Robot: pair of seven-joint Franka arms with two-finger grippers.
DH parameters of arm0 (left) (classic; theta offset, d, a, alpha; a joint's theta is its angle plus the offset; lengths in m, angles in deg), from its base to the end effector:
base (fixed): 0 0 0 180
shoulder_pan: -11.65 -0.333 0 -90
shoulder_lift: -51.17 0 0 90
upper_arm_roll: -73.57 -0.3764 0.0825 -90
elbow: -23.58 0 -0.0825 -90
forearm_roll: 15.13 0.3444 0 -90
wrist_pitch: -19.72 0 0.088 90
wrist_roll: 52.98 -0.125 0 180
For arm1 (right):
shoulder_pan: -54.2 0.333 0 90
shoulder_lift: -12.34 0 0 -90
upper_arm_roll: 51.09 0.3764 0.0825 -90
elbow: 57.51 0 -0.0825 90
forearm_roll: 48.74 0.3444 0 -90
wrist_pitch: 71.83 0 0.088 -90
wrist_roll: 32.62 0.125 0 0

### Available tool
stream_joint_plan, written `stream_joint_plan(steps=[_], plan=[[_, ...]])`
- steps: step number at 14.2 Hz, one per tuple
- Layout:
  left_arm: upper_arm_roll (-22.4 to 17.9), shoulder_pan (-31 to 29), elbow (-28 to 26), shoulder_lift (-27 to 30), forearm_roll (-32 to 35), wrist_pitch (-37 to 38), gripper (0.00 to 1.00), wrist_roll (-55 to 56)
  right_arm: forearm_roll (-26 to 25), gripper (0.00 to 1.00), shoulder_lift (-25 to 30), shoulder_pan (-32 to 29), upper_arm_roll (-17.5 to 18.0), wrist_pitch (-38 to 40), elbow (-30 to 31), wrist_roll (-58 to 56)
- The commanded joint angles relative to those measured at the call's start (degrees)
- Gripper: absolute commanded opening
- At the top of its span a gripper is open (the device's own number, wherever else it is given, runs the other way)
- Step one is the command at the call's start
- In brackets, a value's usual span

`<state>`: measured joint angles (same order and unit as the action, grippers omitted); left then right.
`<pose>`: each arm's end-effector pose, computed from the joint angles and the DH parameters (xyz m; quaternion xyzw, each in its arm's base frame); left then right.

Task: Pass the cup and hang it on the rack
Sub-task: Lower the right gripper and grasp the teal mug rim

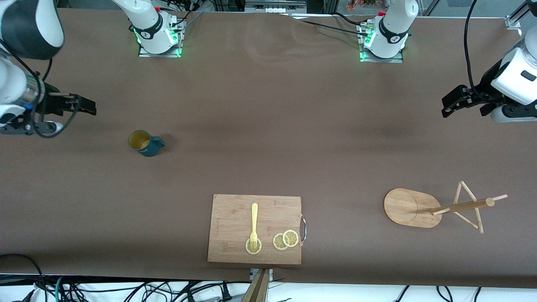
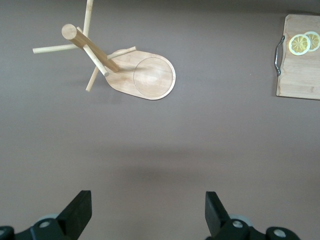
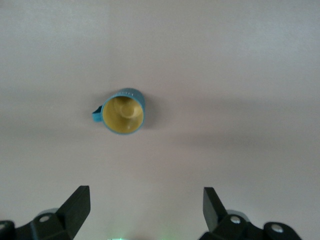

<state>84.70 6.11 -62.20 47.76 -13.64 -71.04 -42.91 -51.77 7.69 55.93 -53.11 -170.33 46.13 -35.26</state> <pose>0.5371 -0.0453 0.6692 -0.9991 -0.0393 -0.0151 0.0053 0.5311 -0.0079 0.5338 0.9956 0.0265 -0.0859 0.0250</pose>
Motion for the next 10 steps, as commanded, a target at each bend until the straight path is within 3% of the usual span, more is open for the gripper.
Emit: stream_joint_plan(steps=[1,3,10], plan=[[-0.1,0.0,3.8,-0.7,1.1,1.3,1.0,-1.0,-0.3,1.0,1.3,0.2,-0.1,-10.3,9.4,-0.4],[0.0,0.4,4.5,-1.5,1.2,1.0,1.0,-0.9,-0.3,1.0,1.7,0.2,-0.1,-16.4,15.4,-0.4],[-0.2,-0.4,3.6,-3.1,1.5,-0.7,1.0,-1.1,-0.2,0.9,0.0,0.3,0.1,-30.5,24.0,-0.4]])
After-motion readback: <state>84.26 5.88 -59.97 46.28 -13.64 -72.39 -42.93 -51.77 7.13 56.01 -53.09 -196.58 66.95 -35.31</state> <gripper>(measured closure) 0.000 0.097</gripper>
